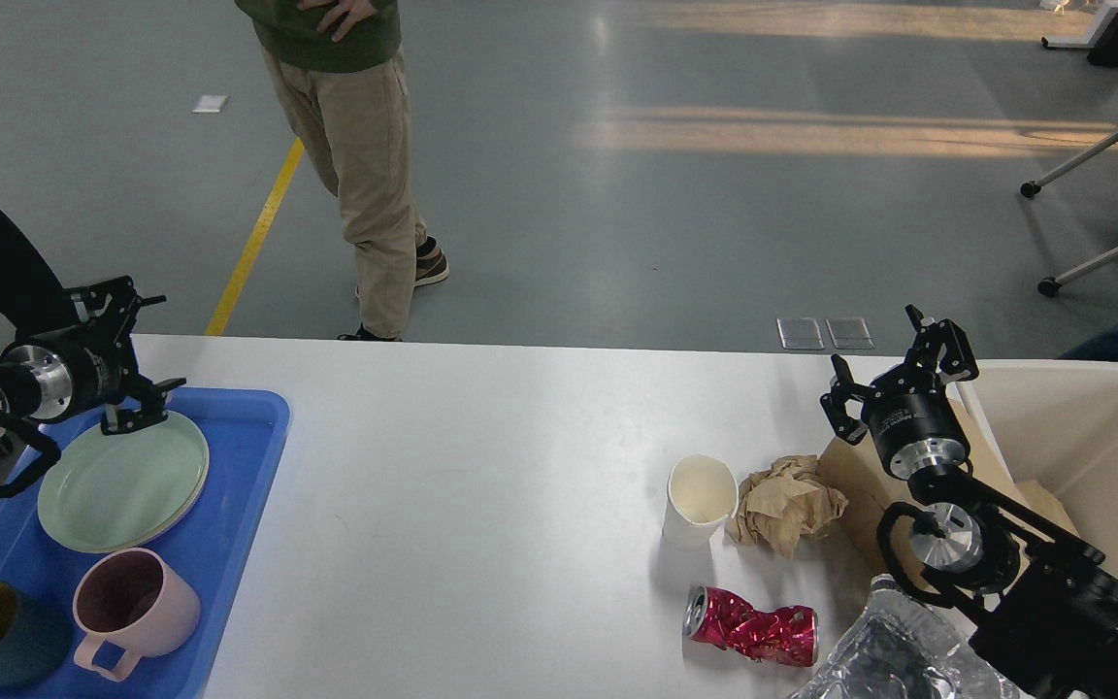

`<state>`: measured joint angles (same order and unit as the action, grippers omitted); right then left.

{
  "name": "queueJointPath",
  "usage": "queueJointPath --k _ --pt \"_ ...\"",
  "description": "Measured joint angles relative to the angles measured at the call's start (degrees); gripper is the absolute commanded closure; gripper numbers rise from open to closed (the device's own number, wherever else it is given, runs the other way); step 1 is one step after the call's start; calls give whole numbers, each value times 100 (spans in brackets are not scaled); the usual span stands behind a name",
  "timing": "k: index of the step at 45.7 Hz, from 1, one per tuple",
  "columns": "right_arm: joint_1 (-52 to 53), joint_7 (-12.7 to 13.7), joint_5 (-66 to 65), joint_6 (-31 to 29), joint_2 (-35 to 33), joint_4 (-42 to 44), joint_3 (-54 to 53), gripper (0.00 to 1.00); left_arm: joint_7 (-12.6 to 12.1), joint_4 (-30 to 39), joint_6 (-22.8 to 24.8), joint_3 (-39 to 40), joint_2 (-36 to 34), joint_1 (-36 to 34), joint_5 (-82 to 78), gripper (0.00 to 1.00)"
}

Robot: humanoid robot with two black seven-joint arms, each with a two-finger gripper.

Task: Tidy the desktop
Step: 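Withdraw the left gripper upward from the stacked plates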

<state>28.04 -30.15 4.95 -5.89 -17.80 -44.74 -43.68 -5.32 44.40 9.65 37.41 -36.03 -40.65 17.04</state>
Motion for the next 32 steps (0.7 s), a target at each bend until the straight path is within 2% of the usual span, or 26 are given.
queueJointPath --k 6,10,12,17,19,25,32 --pt "0 0 0 0 0 0 0 0 649 212 -41 1328 776 635 -572 4" --pt "0 0 0 0 0 0 0 0 1070 874 -73 2057 1198 1309 -1292 4" --pt "0 0 1 0 0 0 0 0 1154 1313 -107 2486 1463 1720 -1661 4" --pt "0 0 -1 0 0 0 -1 0 1181 2047 -135 3509 2224 2594 -2607 4" --pt "0 0 -1 0 0 0 -1 0 1153 2138 -96 3829 2488 2787 -2901 4" --pt "0 0 0 0 0 0 -1 0 1013 2136 229 4402 2909 3009 -3187 4" --pt "0 0 2 0 -1 0 0 0 976 1766 807 4519 2941 3031 -3210 4"
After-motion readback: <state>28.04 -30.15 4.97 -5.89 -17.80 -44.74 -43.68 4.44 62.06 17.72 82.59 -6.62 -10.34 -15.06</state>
